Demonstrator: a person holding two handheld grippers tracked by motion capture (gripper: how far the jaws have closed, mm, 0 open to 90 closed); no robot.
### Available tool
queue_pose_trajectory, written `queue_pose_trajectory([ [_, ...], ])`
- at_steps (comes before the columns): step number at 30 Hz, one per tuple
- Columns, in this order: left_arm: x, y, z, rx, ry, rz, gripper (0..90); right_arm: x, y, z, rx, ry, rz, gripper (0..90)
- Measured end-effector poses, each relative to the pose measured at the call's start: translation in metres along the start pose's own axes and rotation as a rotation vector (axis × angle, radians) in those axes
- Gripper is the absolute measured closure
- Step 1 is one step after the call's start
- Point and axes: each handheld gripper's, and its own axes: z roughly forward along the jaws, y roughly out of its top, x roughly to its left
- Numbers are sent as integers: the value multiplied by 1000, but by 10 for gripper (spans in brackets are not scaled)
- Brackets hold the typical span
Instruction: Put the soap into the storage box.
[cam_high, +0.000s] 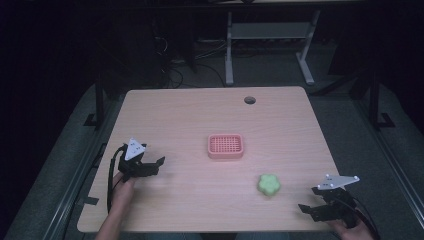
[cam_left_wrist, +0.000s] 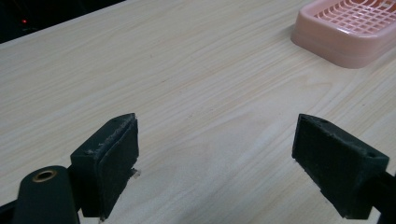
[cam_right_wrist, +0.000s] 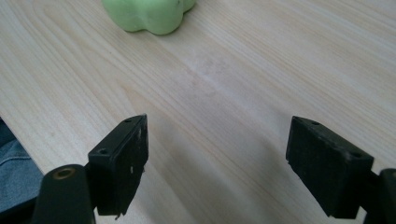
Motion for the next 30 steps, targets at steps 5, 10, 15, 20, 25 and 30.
queue_pose_trajectory([
  [5, 0, 0, 0, -1, 2, 1, 144, 2, 2, 1, -1, 0, -12, 205],
  [10, 0, 0, 0, 0, -3, 3, 144, 6, 4, 1, 3, 5, -25, 201],
  [15, -2, 1, 0, 7, -6, 8, 144, 9, 10, 2, 12, 3, -45, 196],
  [20, -2, 1, 0, 2, -5, 13, 144, 15, 19, 3, 34, -3, -60, 196],
  [25, -2, 0, 0, 8, -7, 15, 143, 16, 27, 2, 46, 4, -60, 196],
  [30, -3, 1, 0, -3, -4, 11, 144, 19, 34, 0, 55, 14, -64, 192],
])
